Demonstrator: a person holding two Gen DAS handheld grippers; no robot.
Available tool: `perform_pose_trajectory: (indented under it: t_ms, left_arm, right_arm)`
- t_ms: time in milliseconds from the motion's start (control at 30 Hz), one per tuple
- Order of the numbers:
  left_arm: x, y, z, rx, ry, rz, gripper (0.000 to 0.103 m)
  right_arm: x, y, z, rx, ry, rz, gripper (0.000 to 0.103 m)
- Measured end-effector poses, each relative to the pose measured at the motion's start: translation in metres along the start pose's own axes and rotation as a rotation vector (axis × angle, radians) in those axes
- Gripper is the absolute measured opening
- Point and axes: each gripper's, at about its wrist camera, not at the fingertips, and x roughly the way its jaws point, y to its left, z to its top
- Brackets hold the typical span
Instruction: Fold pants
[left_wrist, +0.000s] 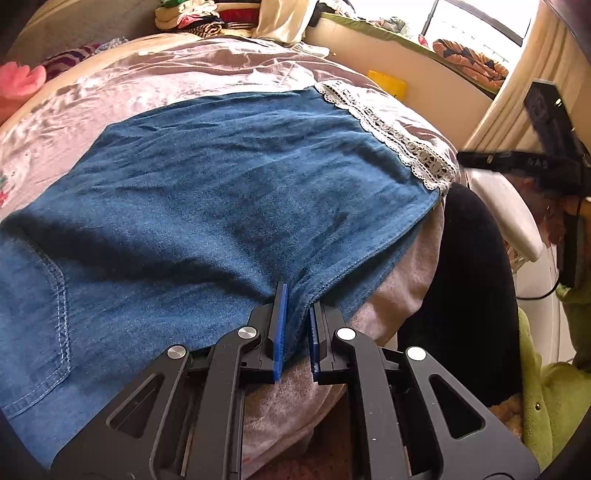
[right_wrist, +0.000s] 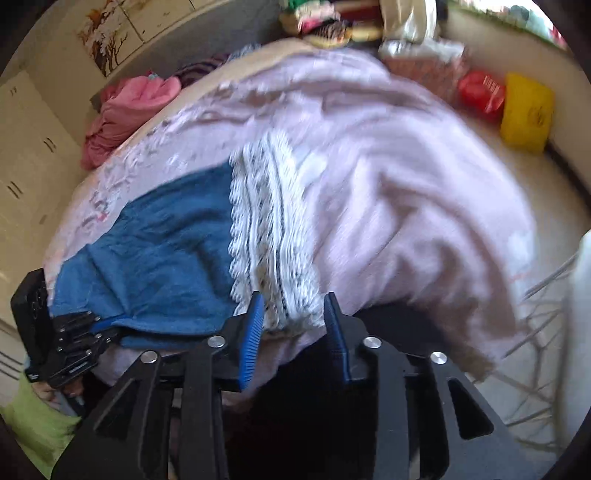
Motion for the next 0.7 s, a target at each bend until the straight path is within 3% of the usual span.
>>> perform_pose_trajectory:
  t_ms: [67,200,300,333,400,467,533,567,700]
  left_arm:
    - [-0.002,-0.003,-0.001,0.008,-0.005,0.004,0.005]
    - [-0.005,-0.007,-0.005,0.022,-0.005,0.007,0.006]
    - [-0.009,-0.005,-0.012,0.005,0.009,0.005,0.008]
    - [-0.014,-0.004,-0.013,-0.007,0.006,-0.003,0.010]
    - [-0.032,-0.002,-0.012,-0.034,-0.033,-0.022,0.021]
    - [-0.050,-0.001,-0.010,-0.036,-0.093,-0.019,0.037]
    - [-0.053,0.008,-0.004,-0.070,-0.121,0.006,0.039]
    - [-0.049,0.014,-0.002,-0.089,-0.118,0.020,0.039]
    - [-0.007,0.033,-0.012,-0.149,0.019,0.095,0.036]
  right_arm:
    - [-0.001,0.012,0.005,-0.053,-0.030,0.016,0.035]
    - [0.028,0.043,0.010,-0.164,0.010,0.104,0.036]
    - [0.067,0.044,0.006,-0.160,0.145,0.072,0.038]
    - [0.078,0.039,0.001,-0.146,0.174,0.062,0.038]
    - [0.079,0.036,-0.002,-0.140,0.151,0.075,0.038]
    - [0.076,0.033,-0.001,-0.125,0.157,0.108,0.043]
    - [0.075,0.030,0.002,-0.110,0.167,0.131,0.046]
    - [0.075,0.031,0.003,-0.120,0.172,0.126,0.047]
    - [0.063,0.041,0.009,-0.162,0.155,0.134,0.049]
